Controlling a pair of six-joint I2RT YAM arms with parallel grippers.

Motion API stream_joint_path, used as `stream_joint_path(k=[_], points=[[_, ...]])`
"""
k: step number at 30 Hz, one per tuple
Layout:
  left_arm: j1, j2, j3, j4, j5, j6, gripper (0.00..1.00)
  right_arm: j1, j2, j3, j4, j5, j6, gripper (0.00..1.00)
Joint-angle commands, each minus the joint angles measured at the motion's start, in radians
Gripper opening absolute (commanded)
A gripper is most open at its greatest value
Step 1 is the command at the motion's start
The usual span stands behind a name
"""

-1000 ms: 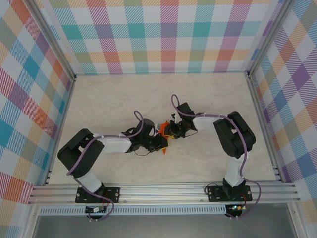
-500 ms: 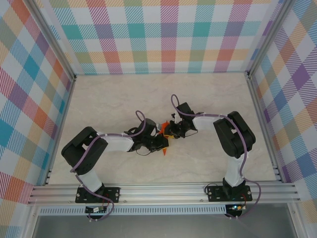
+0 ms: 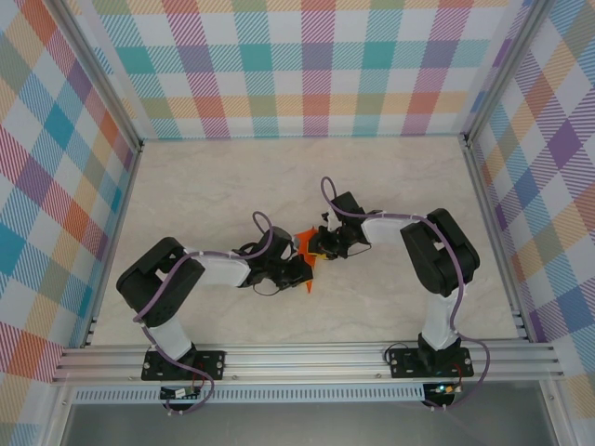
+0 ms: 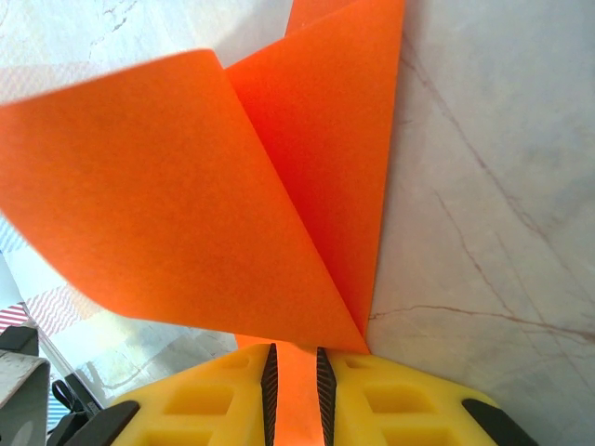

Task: Fold a paper plane with a square sheet of paper (fold left side to right side)
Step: Fold the wing for the fifth time at the center of the table.

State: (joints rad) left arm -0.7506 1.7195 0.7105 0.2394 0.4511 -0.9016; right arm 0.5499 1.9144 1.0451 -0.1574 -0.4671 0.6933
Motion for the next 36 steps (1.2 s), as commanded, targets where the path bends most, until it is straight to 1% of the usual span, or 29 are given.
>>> stream_joint_path(k=[1,24,36], points=[[-0.01,0.024,-0.019,-0.018,0.004,-0.009,0.07,0.005,0.048,-0.007,-0.096,0.062,-0.02,0.22],[-0.106,-0.028,-0.101,-0.121,0.012,-0.011,0.05,0.005,0.049,-0.002,-0.112,0.076,-0.023,0.22],[-0.129,-0.094,-0.139,-0.14,0.027,0.003,0.05,0.005,0.058,0.006,-0.119,0.076,-0.023,0.22]])
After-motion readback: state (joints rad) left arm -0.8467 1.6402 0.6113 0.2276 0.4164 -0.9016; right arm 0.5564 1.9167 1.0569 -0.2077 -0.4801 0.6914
